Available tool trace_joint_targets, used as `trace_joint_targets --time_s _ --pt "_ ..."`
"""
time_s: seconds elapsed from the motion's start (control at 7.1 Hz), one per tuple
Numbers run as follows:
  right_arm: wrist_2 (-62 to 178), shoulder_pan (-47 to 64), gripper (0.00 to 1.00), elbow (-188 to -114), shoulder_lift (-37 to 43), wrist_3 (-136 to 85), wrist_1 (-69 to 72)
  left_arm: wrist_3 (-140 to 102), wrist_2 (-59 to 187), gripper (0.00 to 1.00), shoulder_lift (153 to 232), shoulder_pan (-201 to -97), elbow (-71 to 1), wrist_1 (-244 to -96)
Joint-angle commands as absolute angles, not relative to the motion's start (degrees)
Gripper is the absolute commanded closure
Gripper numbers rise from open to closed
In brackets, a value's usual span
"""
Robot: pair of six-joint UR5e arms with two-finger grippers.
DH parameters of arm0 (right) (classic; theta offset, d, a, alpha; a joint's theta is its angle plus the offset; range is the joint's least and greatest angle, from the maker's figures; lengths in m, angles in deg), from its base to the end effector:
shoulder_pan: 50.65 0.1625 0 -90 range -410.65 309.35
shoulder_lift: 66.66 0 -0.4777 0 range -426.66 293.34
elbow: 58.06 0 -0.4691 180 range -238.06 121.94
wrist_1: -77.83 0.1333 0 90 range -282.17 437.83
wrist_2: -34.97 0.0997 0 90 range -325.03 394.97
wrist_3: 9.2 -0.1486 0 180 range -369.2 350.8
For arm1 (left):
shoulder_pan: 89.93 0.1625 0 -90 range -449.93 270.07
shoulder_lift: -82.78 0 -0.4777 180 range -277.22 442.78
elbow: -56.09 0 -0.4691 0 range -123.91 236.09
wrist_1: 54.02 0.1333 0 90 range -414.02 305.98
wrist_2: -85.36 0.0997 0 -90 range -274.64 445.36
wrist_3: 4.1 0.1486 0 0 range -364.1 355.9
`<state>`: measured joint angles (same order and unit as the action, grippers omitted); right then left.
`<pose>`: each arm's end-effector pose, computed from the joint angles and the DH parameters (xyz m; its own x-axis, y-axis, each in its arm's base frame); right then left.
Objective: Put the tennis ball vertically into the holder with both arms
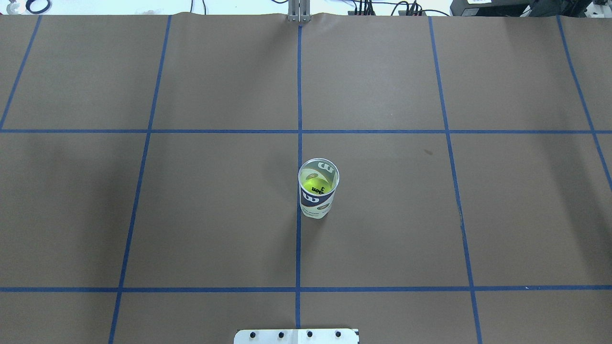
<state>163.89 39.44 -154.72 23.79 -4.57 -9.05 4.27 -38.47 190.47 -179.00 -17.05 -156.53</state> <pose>0.0409 -0.5797 0.6874 0.7758 -0.1800 0.6048 0.0613 0.9754 0.2116 -0.0386 -0.7404 0.7079 0.8174 0.2820 -0.5024 -0.1362 0.9419 0.3071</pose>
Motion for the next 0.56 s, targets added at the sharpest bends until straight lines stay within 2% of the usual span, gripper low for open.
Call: trace_joint_targets --time_s 0.0,0.42 --pt "163.9 39.4 0.00 -154.5 24.0 -4.5 -9.0 8.2 -46.0 0.00 190.4 -182.3 -19.3 -139.8" --pt "164.0 39.4 0.00 -153.2 24.2 -4.8 -9.0 7.5 -49.2 0.00 189.7 -183.3 -19.4 -135.7"
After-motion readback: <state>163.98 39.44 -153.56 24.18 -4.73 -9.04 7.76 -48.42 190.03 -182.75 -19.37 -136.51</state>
